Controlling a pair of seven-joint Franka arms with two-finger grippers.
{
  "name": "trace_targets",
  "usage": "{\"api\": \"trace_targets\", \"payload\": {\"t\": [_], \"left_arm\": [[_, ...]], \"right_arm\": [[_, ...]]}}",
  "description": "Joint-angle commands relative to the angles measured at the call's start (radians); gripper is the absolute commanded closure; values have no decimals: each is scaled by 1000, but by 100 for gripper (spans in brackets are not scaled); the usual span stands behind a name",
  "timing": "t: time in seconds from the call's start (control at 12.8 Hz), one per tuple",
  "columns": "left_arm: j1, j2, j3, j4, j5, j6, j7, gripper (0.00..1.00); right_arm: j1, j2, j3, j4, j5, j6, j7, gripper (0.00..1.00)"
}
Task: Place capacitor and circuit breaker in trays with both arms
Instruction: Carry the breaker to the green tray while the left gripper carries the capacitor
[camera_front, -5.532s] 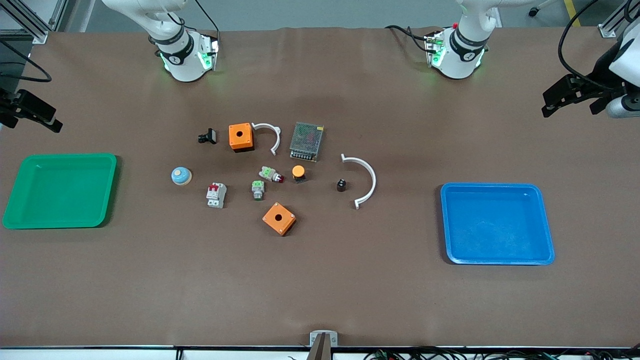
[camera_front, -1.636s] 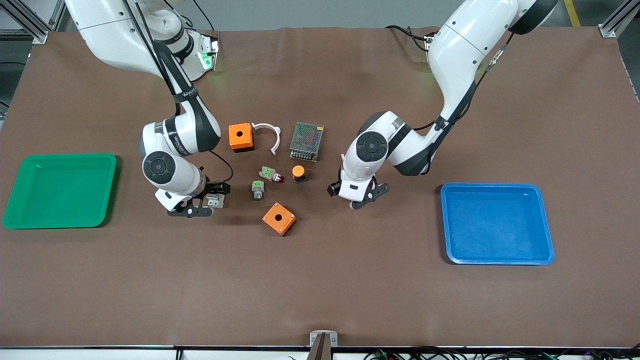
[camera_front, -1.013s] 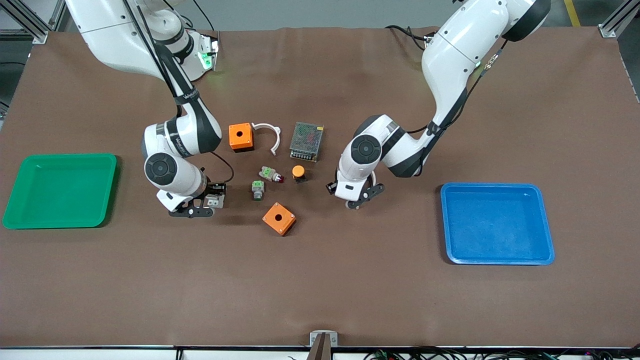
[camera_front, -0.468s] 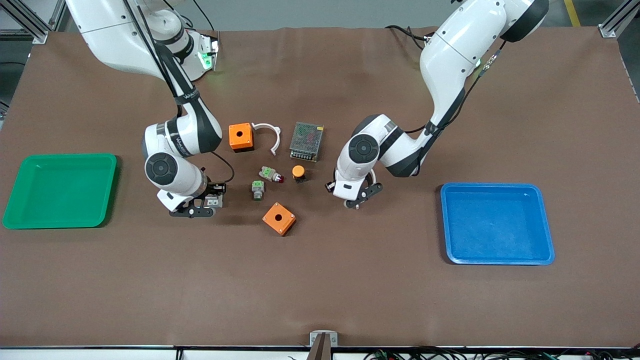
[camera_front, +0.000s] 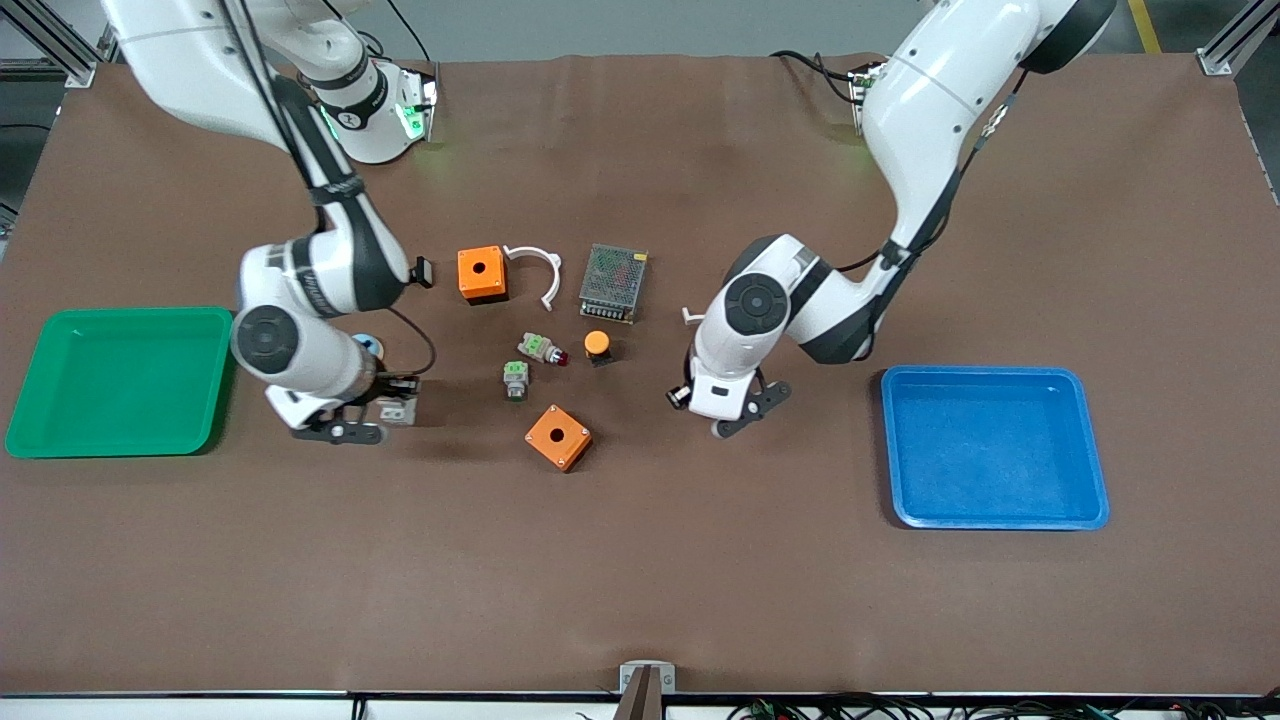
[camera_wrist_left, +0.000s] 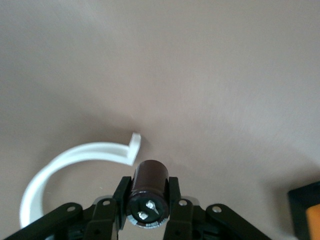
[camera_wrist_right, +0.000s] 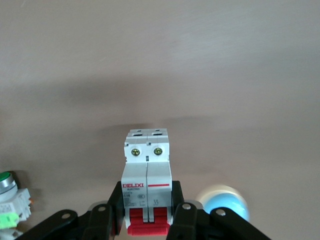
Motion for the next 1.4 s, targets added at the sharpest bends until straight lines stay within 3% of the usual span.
{"api": "trace_targets", "payload": {"t": [0.0,0.16,0.39,0.62,0.94,1.17,1.32], "left_arm": [[60,-98,2,-26,26,-81,15,100],[133,-125,2,-28,30,-138,153,100],[235,-148,2,-29,58,-193,322,100],[348,-139,2,-42,67,-209,500,100],[465,-101,2,-49,70,-209,718,100],[540,-61,0,-49,171,-198,787,99],[568,-41,0,-49,178,-196,811,99]], "right_arm": [[-121,-85,12,72,-6,-187,-87,85],[-242,-87,9,146,-28,-277,-235,85],[-402,-78,11,188,-109,-277,-401,85],[-551,-35,11,243,-126,-266,-562,84],[-709,91,12,249,-121,-72,-759,84],[-766,168,14,248,-115,42,-768,83],[-780,203,14,248,-115,71,-770,83]]}}
